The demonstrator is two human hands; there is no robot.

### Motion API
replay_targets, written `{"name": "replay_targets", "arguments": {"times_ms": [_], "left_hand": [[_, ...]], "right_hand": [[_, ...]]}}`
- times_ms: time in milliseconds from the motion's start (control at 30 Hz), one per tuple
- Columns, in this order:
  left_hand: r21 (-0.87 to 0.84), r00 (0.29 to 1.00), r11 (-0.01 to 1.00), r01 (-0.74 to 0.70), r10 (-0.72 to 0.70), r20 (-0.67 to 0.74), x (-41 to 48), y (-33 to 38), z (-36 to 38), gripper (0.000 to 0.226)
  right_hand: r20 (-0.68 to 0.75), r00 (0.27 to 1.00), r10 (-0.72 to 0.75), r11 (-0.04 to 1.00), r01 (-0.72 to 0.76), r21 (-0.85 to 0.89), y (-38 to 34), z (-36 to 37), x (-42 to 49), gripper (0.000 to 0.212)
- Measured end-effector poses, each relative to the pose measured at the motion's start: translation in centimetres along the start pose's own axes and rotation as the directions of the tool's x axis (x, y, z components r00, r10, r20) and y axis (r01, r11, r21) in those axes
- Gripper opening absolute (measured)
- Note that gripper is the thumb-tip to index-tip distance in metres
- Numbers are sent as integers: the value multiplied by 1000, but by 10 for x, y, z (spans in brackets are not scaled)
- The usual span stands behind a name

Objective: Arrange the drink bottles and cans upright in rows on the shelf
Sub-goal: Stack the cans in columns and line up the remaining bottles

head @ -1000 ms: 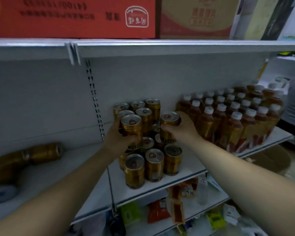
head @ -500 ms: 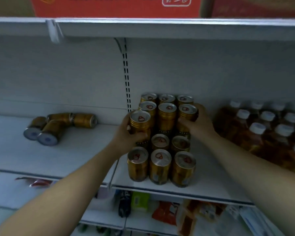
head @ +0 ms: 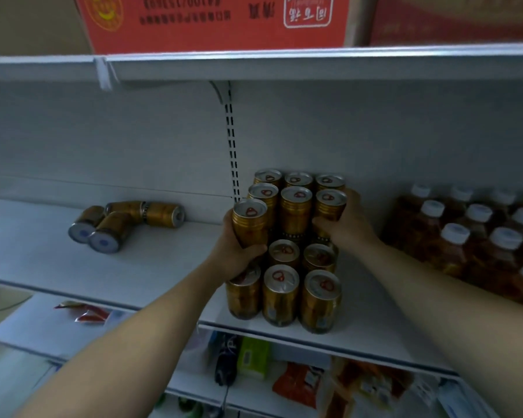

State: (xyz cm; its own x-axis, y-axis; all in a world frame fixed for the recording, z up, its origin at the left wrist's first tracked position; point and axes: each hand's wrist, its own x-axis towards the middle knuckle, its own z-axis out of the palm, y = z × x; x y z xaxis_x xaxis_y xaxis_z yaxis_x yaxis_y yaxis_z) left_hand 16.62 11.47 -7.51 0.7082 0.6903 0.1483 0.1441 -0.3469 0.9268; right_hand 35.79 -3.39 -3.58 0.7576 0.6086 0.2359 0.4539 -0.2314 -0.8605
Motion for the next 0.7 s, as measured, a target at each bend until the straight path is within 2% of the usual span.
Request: {"name": "replay_targets", "arguments": {"times_ms": [167, 333, 433, 533, 700], "left_hand": [[39, 1000, 999, 16, -17, 5, -2, -1, 0, 97], [120, 984, 991, 57, -76, 161, 2, 7, -21, 104], [176, 969, 977, 117, -151, 195, 6, 15, -47, 103], [331, 964, 938, 98, -172, 201, 3, 18, -82, 92], [555, 967, 830, 60, -187, 175, -10, 0, -167, 78]], "right_hand": [[47, 998, 36, 998, -33, -50, -8, -6, 0, 77], [63, 995, -77, 937, 94, -336, -32, -15, 1, 76], [175, 970, -169, 847, 234, -478, -57, -12, 6, 60], [261, 949, -175, 810, 290, -511, -88, 6, 14, 64], [347, 923, -164, 827, 321, -462, -144, 74, 20, 73]]}}
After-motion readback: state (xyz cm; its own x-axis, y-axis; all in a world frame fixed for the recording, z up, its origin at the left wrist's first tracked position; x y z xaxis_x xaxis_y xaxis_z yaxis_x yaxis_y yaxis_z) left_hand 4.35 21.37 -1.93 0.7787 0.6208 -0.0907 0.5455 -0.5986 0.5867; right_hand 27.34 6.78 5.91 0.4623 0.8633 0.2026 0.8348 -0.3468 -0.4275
